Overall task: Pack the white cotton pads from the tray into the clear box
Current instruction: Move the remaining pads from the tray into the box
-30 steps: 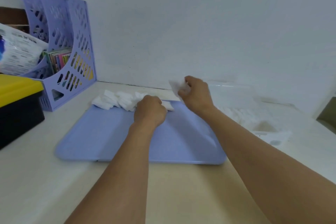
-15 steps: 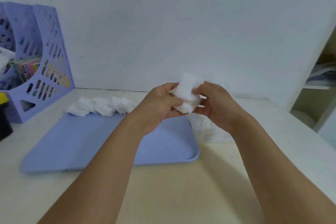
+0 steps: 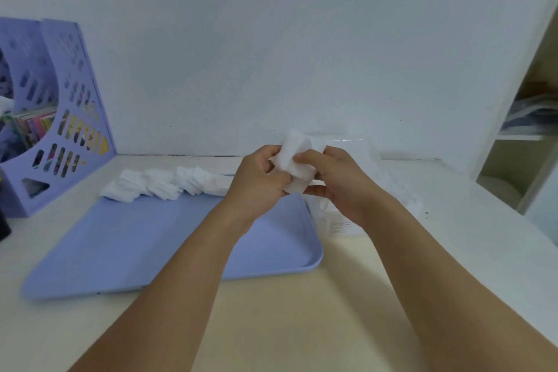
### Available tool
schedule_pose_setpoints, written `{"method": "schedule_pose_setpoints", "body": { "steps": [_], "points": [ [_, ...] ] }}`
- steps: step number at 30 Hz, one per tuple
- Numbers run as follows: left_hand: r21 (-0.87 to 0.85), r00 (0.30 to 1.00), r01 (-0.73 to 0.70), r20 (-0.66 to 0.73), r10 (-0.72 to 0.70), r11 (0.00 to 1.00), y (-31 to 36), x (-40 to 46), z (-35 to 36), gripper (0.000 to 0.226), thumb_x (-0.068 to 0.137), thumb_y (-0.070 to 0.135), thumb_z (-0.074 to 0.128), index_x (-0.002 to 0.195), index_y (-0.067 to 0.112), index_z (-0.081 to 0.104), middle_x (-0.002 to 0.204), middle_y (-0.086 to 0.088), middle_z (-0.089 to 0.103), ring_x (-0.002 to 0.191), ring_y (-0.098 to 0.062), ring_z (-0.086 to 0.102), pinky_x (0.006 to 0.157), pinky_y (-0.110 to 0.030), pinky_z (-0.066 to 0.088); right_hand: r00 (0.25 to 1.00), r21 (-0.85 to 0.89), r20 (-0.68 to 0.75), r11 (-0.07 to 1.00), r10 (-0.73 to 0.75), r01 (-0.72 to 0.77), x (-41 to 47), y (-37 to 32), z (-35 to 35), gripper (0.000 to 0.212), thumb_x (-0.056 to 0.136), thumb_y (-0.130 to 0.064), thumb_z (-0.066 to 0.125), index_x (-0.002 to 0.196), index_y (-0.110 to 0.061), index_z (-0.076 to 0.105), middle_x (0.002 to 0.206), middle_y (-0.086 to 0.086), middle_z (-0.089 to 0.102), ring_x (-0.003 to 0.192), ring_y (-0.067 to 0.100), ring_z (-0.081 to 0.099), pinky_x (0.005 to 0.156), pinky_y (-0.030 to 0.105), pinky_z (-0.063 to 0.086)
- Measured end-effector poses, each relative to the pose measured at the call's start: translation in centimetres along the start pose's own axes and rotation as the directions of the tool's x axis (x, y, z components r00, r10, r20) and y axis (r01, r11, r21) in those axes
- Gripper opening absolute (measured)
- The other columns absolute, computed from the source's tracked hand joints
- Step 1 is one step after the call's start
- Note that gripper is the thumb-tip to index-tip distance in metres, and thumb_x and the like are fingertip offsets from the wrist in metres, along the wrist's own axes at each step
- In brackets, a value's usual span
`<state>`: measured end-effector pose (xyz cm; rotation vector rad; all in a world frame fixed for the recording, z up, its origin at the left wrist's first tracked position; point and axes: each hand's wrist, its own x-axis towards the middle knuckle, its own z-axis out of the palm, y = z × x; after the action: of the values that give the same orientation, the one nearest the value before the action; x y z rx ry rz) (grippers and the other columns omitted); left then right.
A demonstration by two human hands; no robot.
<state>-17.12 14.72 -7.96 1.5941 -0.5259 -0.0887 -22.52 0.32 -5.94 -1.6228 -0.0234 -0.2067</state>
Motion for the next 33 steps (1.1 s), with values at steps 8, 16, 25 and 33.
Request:
{"method": "schedule_pose_setpoints", "body": {
  "steps": [8, 16, 25, 33],
  "points": [
    [0.331, 0.971, -0.157, -0.120, 0.206, 0.931, -0.3, 0.0, 0.7, 0.025, 0.090, 0.003, 0.058, 0.108, 0.021, 0.060, 0.093, 0.011, 0.066, 0.084, -0.007, 0.064, 0.059, -0.009, 0.047, 0.997, -0.029, -0.026, 0.997, -0.077, 0.076, -0.2, 0.0, 1.7, 0.027, 0.094, -0.031, 0.071, 0.112, -0.011, 0.074, 0.103, 0.007, 0.078, 0.097, 0.018, 0.076, 0.086, 0.033, 0.062],
    [-0.285, 0.982, 0.128, -0.094, -0.161, 0.950, 0.1, 0.5, -0.4, 0.038, 0.090, -0.012, 0.054, 0.121, 0.008, 0.061, 0.119, -0.012, 0.069, 0.106, -0.024, 0.069, 0.083, -0.035, 0.062, 0.997, 0.262, -0.079, 0.964, -0.011, 0.031, 0.5, 0.0, -0.5, 0.030, 0.094, -0.026, 0.071, 0.118, -0.009, 0.071, 0.115, 0.001, 0.076, 0.111, 0.018, 0.070, 0.102, 0.037, 0.055],
    [-0.634, 0.973, 0.178, 0.001, -0.229, 0.752, 1.3, 0.5, -1.2, 0.038, 0.095, -0.015, 0.044, 0.131, -0.007, 0.055, 0.125, -0.021, 0.066, 0.107, -0.028, 0.068, 0.085, -0.033, 0.061, 0.981, -0.036, 0.151, 0.992, 0.123, -0.119, -0.9, -1.4, -2.7, 0.034, 0.080, -0.023, 0.078, 0.111, -0.009, 0.073, 0.094, 0.006, 0.077, 0.077, 0.016, 0.070, 0.069, 0.024, 0.058],
    [-0.575, 0.951, 0.189, -0.093, -0.293, 0.796, 0.6, 0.9, -2.3, 0.038, 0.091, -0.017, 0.045, 0.124, -0.003, 0.059, 0.112, -0.019, 0.063, 0.094, -0.034, 0.067, 0.074, -0.039, 0.064, 0.960, -0.559, 0.229, 0.829, 0.160, -0.005, -0.9, -0.3, 0.7, 0.019, 0.092, -0.018, 0.074, 0.105, -0.004, 0.076, 0.093, 0.015, 0.075, 0.079, 0.018, 0.065, 0.059, 0.024, 0.051]
  ]
}}
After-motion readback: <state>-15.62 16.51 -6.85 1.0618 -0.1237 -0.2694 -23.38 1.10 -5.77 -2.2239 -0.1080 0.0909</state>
